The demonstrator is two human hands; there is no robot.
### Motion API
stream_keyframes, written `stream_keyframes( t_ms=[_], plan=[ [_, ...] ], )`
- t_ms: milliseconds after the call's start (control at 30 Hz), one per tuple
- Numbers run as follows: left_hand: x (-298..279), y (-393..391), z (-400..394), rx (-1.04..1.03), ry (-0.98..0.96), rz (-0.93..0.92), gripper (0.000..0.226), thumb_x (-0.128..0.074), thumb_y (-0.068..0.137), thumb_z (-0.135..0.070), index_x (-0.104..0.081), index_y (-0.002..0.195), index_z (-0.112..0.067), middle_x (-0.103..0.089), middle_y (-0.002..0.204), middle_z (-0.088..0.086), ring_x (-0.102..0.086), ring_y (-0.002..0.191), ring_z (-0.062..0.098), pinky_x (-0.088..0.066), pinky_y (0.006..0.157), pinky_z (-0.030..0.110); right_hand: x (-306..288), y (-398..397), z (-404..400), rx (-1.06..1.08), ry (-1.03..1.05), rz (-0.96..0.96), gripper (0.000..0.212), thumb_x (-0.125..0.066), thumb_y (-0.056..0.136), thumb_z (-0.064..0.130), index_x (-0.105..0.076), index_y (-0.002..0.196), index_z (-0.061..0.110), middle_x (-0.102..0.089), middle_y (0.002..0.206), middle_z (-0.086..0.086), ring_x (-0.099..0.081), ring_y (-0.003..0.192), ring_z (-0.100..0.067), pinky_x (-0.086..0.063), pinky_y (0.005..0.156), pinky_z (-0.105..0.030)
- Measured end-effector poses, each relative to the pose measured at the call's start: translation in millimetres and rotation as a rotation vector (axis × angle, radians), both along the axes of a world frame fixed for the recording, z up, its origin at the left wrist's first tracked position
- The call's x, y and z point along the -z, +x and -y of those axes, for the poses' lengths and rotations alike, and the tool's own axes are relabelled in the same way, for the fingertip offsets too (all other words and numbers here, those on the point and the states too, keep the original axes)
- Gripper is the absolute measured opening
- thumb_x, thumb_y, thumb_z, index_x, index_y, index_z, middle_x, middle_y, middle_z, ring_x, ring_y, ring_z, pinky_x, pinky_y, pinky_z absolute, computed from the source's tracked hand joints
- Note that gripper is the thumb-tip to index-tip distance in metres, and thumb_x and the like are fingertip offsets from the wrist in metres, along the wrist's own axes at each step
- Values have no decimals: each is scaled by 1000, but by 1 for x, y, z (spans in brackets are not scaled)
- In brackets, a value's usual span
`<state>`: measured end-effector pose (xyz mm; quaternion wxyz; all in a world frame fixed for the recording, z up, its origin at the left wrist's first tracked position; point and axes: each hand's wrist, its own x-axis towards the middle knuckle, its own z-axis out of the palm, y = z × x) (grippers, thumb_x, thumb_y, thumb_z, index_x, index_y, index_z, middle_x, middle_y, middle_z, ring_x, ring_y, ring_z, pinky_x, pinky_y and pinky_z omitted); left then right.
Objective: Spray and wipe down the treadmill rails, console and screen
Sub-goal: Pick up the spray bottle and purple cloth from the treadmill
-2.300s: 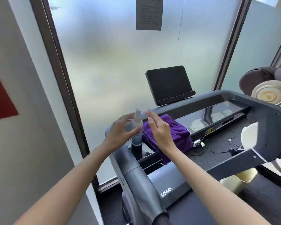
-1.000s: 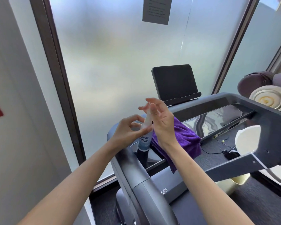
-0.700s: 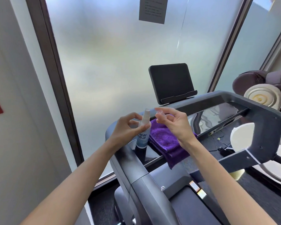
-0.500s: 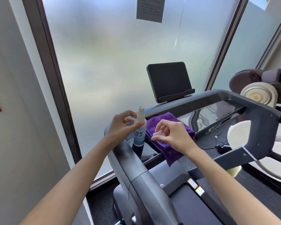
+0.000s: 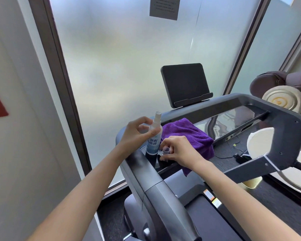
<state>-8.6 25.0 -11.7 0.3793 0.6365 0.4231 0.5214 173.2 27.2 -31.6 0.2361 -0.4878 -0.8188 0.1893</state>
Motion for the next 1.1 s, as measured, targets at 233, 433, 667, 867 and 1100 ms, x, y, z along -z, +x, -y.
stream_keyframes(
  t_ms=[233,433,667,867,1100],
  plan=[
    [1,-1,1,8,-3,-15,13,-71,84,-7,-63,92,0,-69,72,-16,-64,72,-8,-44,64,6,-21,10,7,30,82,-129,39,-86,75,22,-69,109,13,-69,96,-4,-60,72,-15,-50,70,-16],
    [0,-1,4,-7,-32,12,37,-70,85,-8,-58,120,-5,-69,106,9,-68,89,8,-52,77,17,-46,0,0,-166,11,-372,75,-80,82,16,-39,141,39,-60,130,-2,-63,113,-9,-52,97,-26],
    [-16,-13,11,22,-117,-60,58,-69,76,-43,-50,126,-19,-60,120,-12,-66,94,-4,-51,77,13,-22,-20,-5,-245,28,-559,81,-73,85,-3,-33,143,37,-71,110,-9,-71,99,-17,-55,87,-22],
    [-34,-15,-16,-178,-134,-53,23,-53,98,-28,-64,109,-11,-67,109,5,-66,88,18,-54,80,32,-51,0,-14,-179,136,-697,81,-74,85,2,-32,138,45,-68,111,-7,-69,100,-20,-53,81,-19],
    [-33,55,-74,51,-15,-951,40,-72,85,-26,-60,115,-3,-66,113,16,-60,106,29,-46,89,33,-69,47,-3,-87,276,-554,69,-76,83,4,-35,129,38,-65,109,6,-67,98,-10,-57,85,-25]
  ],
)
